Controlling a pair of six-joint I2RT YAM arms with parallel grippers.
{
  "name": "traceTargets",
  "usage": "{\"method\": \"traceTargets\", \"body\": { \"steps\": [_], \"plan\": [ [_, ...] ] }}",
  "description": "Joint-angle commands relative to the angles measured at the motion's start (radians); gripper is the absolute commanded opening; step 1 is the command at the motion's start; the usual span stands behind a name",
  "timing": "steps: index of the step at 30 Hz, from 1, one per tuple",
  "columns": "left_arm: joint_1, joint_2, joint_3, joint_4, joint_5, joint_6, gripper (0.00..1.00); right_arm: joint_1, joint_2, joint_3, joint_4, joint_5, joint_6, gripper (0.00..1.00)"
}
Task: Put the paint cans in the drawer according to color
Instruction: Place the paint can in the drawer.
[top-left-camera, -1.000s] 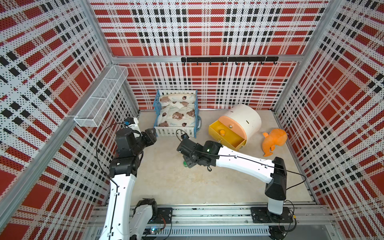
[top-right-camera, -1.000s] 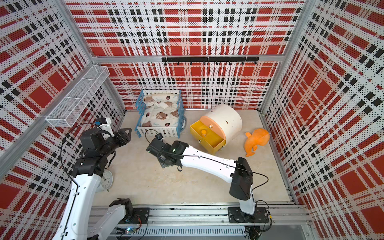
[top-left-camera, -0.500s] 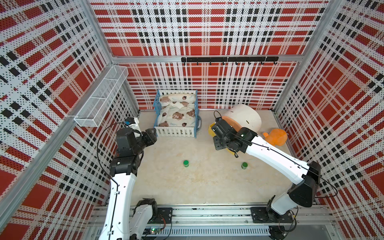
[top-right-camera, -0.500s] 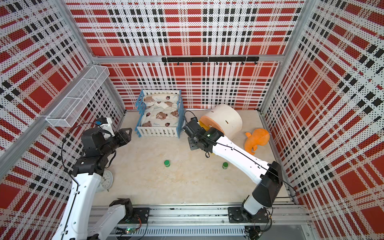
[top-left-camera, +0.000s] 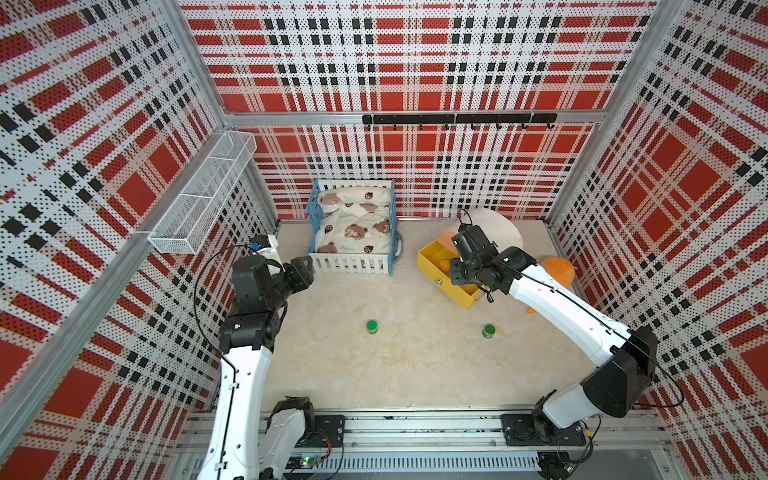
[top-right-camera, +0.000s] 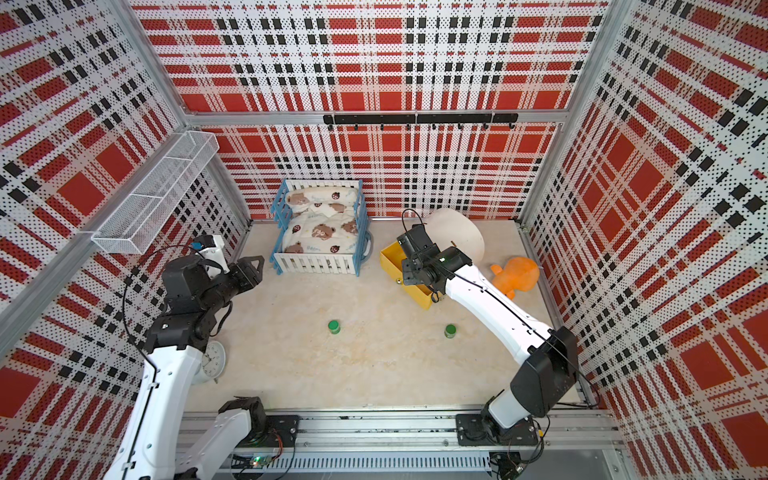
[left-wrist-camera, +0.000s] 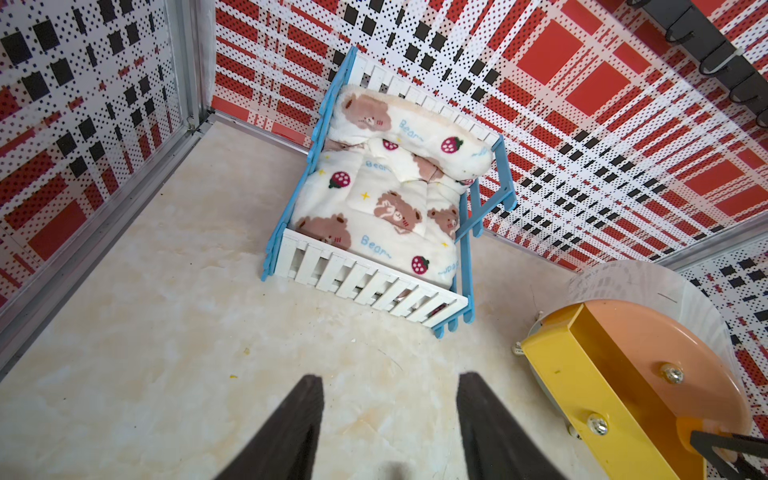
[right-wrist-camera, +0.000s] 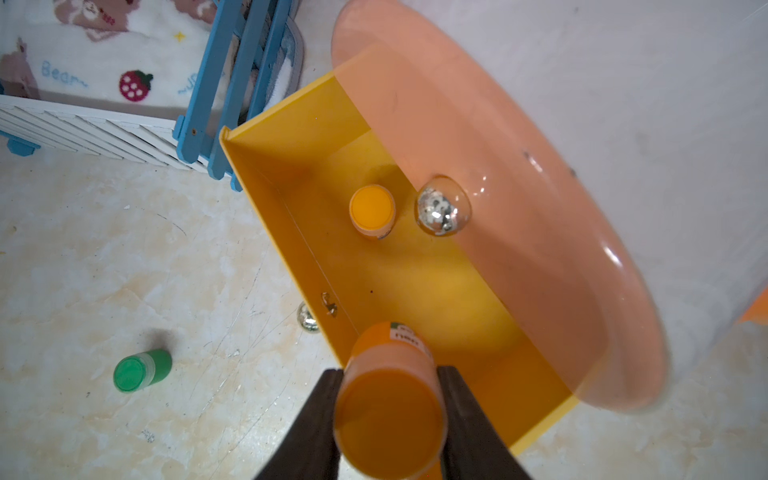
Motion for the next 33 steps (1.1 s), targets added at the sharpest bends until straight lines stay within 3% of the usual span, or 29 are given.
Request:
{"method": "traceTargets", "body": {
  "steps": [1,27,33],
  "plan": [
    [-0.001,-0.01,0.0,0.016,0.015,0.01,0.57,-0.021,-0.002,-0.019,0.043,-0.019,-0.018,0.25],
    [-0.025,-0.023,0.022,0.016,0.042,-0.007,0.57,-0.092,0.078,-0.099,0.141,-0.076,-0.031,0.25],
    [-0.071,-0.028,0.035,0.014,0.011,-0.015,0.58,-0.093,0.067,-0.098,0.137,-0.076,-0.031,0.44]
  ]
}}
